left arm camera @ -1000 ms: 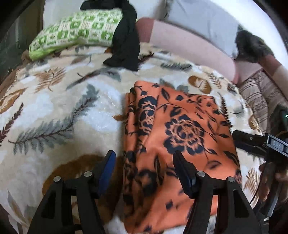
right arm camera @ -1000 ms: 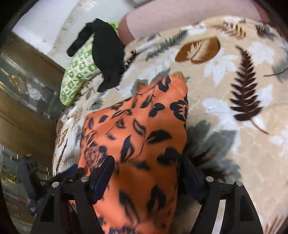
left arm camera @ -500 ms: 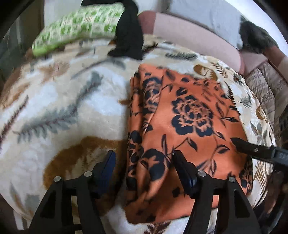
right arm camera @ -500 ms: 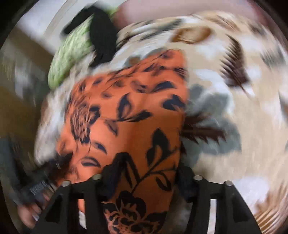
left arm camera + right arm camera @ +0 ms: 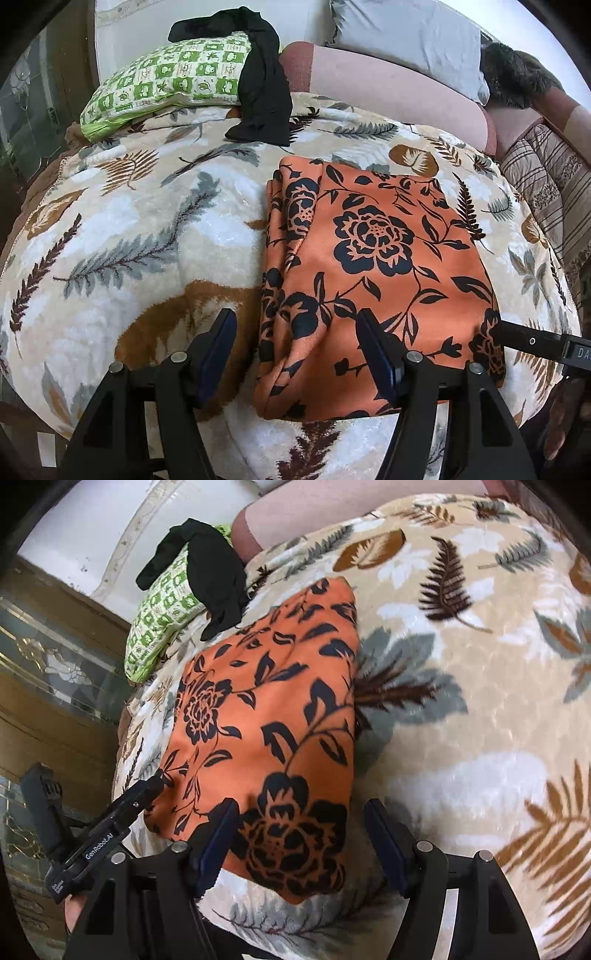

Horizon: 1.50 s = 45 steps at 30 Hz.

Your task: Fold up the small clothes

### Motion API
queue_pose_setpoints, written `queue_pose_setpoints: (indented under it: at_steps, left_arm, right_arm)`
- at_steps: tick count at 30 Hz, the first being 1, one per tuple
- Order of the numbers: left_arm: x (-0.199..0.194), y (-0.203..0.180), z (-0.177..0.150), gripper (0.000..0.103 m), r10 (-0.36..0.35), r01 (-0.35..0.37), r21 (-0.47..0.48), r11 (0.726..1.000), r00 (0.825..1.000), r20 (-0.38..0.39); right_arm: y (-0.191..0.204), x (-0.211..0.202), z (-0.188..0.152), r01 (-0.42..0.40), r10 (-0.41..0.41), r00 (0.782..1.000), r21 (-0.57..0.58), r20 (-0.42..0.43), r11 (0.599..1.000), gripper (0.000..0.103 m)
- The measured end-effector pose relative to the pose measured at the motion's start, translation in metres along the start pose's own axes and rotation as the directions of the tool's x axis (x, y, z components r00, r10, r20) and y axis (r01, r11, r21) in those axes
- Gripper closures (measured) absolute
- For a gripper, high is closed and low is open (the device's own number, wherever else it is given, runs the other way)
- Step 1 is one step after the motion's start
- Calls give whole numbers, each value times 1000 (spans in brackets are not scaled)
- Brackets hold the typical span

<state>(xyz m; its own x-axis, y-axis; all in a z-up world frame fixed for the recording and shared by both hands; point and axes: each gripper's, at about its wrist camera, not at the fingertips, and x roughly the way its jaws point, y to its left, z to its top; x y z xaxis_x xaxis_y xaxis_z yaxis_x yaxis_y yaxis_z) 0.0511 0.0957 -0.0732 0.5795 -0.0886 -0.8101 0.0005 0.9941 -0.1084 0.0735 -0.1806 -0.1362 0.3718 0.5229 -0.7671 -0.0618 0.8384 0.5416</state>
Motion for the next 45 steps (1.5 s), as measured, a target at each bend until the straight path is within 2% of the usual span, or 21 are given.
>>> queue_pose_setpoints:
  at_steps: [7, 9, 10, 11, 13, 14, 17, 18, 19, 22, 27, 32, 36, 37, 38, 39, 41, 43, 45]
  left_arm:
    - [3, 1, -1, 35, 2, -2, -9, 1000, 1000, -5]
    - [8, 1, -1, 35, 1, -1, -10, 1000, 1000, -18]
    - [12, 2, -2, 35, 2, -2, -7, 1000, 1000, -25]
    - [17, 3, -3, 35, 10, -10, -2, 1000, 999, -37]
    - [25, 5, -7, 35, 22, -22, -7, 1000, 998, -59]
    - [29, 8, -10, 35, 18, -19, -20, 1000, 998, -66]
    - [33, 8, -12, 35, 12, -14, -26, 1000, 997, -75]
    - [33, 6, -12, 35, 18, -19, -15, 1000, 997, -74]
    - [32, 5, -11, 35, 23, -23, -5, 1000, 997, -72]
    - [31, 5, -11, 35, 24, -24, 0, 1000, 997, -72]
    - [31, 5, -10, 35, 28, -27, 5, 1000, 997, -73]
    - [31, 4, -10, 35, 29, -28, 8, 1000, 997, -77]
    - [33, 4, -9, 35, 34, -33, 5, 999, 996, -78]
    - [33, 4, -9, 35, 34, -34, 6, 999, 996, -78]
    - [33, 4, -9, 35, 38, -37, 9, 999, 996, -79]
    - [33, 4, -9, 35, 41, -40, 10, 999, 996, -81]
    - [32, 5, -8, 35, 41, -41, 8, 999, 996, -82]
    - [28, 5, -5, 35, 37, -37, 2, 999, 996, -77]
    - [20, 3, -1, 35, 36, -35, 7, 999, 998, -57]
  right_arm:
    - [7, 10, 5, 23, -22, 1000, -54, 4, 998, 30]
    - [6, 24, 8, 20, -23, 999, -64, -38, 998, 30]
    - [8, 30, 8, 33, -38, 997, -84, -61, 996, 43]
    - [10, 31, 7, 52, -59, 996, -100, -60, 994, 50]
    - [18, 22, 6, 76, -81, 996, -136, -33, 988, 59]
    - [23, 16, 6, 90, -93, 996, -152, -10, 984, 60]
    - [27, 16, 3, 124, -127, 992, -191, -4, 974, 60]
    - [21, 23, 3, 130, -137, 990, -179, -27, 975, 55]
    - [16, 27, 3, 121, -129, 991, -158, -45, 980, 45]
    - [5, 22, 4, 64, -69, 996, -88, -53, 994, 36]
    - [5, 8, 11, 38, -41, 999, -90, -21, 995, 35]
    - [-12, 8, 34, -48, 49, 999, 15, -20, 999, 34]
    - [-16, 33, 52, -98, 102, 992, 62, -78, 993, 36]
    - [-8, 36, 52, -58, 59, 994, 11, -92, 998, 54]
    - [4, 35, 50, -13, 9, 996, -50, -85, 999, 59]
    - [21, 29, 46, 41, -51, 997, -143, -64, 989, 62]
    - [39, 21, 41, 101, -108, 994, -229, -19, 968, 63]
    - [39, 26, 39, 138, -147, 989, -237, -19, 962, 62]
    - [29, 32, 40, 144, -156, 987, -198, -44, 970, 56]
